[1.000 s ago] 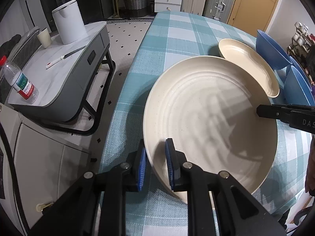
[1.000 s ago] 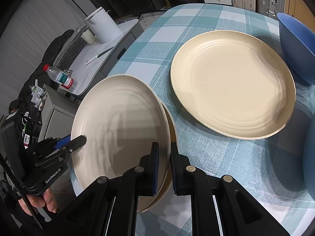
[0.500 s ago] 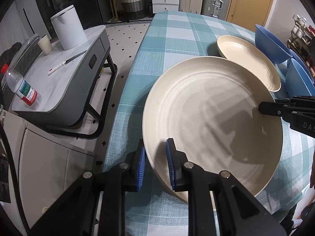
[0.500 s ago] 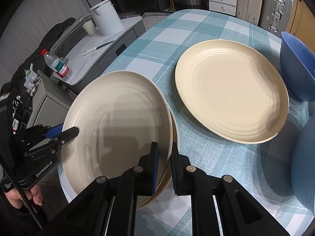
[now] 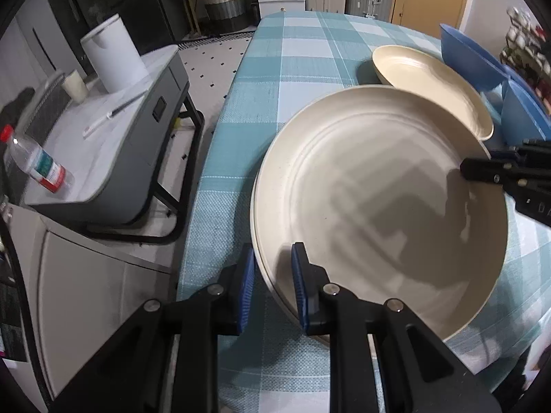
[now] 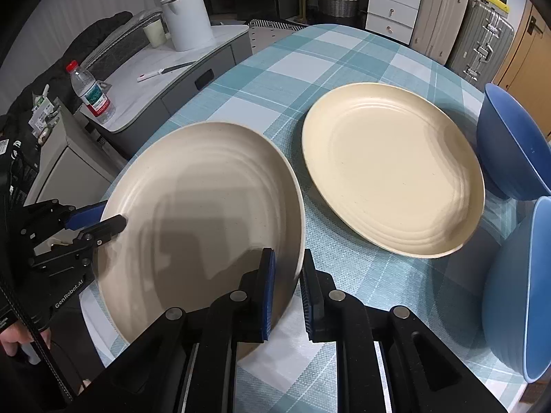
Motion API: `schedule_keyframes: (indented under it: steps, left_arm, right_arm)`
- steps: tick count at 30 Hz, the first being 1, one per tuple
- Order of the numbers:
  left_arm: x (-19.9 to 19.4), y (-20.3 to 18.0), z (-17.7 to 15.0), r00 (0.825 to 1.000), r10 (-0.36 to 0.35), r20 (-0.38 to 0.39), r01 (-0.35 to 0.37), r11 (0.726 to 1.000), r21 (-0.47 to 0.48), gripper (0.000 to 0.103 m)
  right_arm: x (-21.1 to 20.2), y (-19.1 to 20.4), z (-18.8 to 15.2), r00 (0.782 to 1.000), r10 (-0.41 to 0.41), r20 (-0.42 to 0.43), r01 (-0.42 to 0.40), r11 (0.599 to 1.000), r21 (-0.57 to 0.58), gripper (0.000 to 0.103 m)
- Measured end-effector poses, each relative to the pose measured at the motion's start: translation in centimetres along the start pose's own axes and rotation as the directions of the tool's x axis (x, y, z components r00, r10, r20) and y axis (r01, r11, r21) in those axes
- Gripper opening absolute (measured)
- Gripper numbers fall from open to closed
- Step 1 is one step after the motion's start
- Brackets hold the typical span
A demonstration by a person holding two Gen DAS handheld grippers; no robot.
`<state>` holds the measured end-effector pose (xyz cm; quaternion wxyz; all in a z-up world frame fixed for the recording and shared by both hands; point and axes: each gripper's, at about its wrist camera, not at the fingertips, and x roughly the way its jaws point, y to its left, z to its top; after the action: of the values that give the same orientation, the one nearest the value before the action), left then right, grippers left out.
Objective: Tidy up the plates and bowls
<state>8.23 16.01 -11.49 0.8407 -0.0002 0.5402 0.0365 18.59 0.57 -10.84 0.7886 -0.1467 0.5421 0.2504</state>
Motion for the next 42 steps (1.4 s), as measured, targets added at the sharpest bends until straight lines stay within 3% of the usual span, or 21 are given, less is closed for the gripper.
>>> schedule_keyframes:
  steps: [23,32,42]
  left_arm:
    - [-0.1,0.4,-0.3,0.999,-0.052,-0.014,0.052,0.998,-0.026,0.019]
    - [-0.1,0.5,-0.3,0.998,-0.054,-0.013,0.054,0.998,-0.027,0.019]
    - [-0.4,0.3,-0.6,0.999,-0.040,0.001,0.040,0.999,-0.025,0.019]
  right_arm:
    - [1.0,0.3,-0.5,1.000,-0.008,0.002,0.008,0.999,-0.036,0.015]
    - [1.4,-1.2,-0.5,0.995,0.099,-0.005,-0.099,0.994,0.039,0.015]
    - [1.0,-0.8,-0.6,0.998,0.062,0.017,-0.063,0.998,0.020,0.015]
